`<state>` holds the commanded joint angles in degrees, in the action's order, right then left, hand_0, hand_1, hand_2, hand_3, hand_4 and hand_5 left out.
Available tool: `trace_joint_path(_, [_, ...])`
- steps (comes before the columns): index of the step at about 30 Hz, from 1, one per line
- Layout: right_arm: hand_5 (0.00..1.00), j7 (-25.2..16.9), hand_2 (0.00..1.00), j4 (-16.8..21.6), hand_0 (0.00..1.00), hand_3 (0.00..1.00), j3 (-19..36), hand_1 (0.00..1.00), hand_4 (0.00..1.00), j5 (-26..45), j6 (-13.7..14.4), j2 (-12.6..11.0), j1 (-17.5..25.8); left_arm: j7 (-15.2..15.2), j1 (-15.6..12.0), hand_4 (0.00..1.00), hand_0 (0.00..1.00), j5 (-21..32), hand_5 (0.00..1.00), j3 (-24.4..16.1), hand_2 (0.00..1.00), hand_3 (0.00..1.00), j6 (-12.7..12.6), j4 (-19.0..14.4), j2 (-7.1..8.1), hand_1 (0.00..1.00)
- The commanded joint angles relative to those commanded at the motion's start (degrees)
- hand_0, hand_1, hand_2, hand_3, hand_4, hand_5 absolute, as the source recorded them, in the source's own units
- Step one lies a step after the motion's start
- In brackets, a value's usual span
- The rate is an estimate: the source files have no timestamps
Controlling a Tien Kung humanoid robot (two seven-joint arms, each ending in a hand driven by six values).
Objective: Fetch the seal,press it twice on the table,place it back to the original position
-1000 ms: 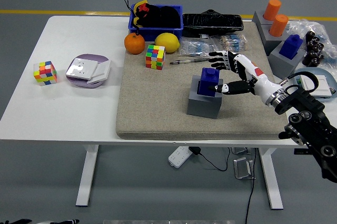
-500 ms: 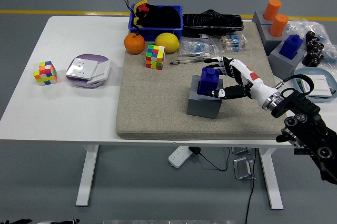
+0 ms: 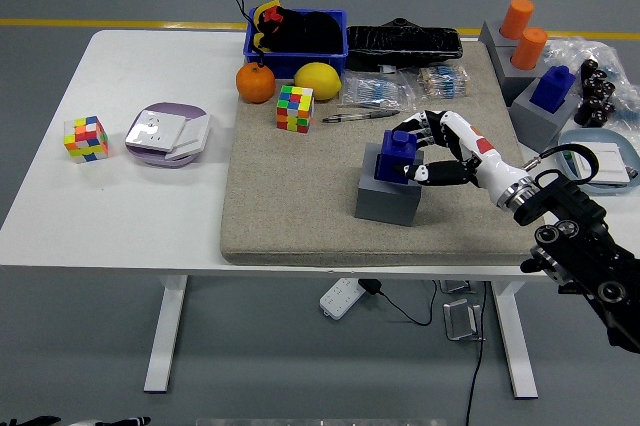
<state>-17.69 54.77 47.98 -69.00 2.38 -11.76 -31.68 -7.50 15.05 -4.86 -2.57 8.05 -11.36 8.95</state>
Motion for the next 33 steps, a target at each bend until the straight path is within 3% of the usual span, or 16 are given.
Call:
trace_joint_path(1, [0.002,-0.24,0.421,0.00,0.527,0.476,-0.27,0.404,0.706,0.13,0.48,-0.02,-0.02,0.00,-0.01,0.799,0.819,0.09,0.404,0.14,0.788,0.837,0.00,0.01,0.04,0.816])
trace_joint_path(2, [0.002,-0.36,0.369,0.00,0.490,0.392,-0.40,0.362,0.664,0.22,0.71,-0.03,-0.02,0.00,-0.01,0.800,0.820,0.12,0.402,0.19,0.788,0.837,0.00,0.01,0.06,0.817])
trace_joint_path(11, [0.002,-1.10,0.369,1.18,0.490,0.375,0.69,0.352,0.652,0.67,1.68,-0.56,0.51,-0.01,-0.03,0.801,0.819,0.08,0.407,0.30,0.788,0.837,0.06,-0.04,0.25,0.816])
trace_joint_path(18, [0.002,-0.26,0.364,5.55,0.486,0.372,3.76,0.353,0.642,0.11,0.85,-2.60,2.09,-0.02,-0.13,0.801,0.819,0.23,0.407,0.53,0.788,0.837,0.05,0.02,0.39,0.816])
trace_joint_path(27, [0.002,0.48,0.362,11.76,0.483,0.371,11.53,0.351,0.645,-1.74,-0.02,-5.45,6.23,0.01,-0.14,0.801,0.818,-0.18,0.406,-0.13,0.788,0.837,0.08,0.03,0.32,0.816])
trace_joint_path(33, [0.002,0.48,0.362,10.32,0.484,0.372,16.49,0.351,0.650,-2.46,0.11,-7.16,8.71,-0.05,-0.39,0.800,0.819,-0.03,0.406,-0.23,0.788,0.837,0.03,0.13,0.16,0.816])
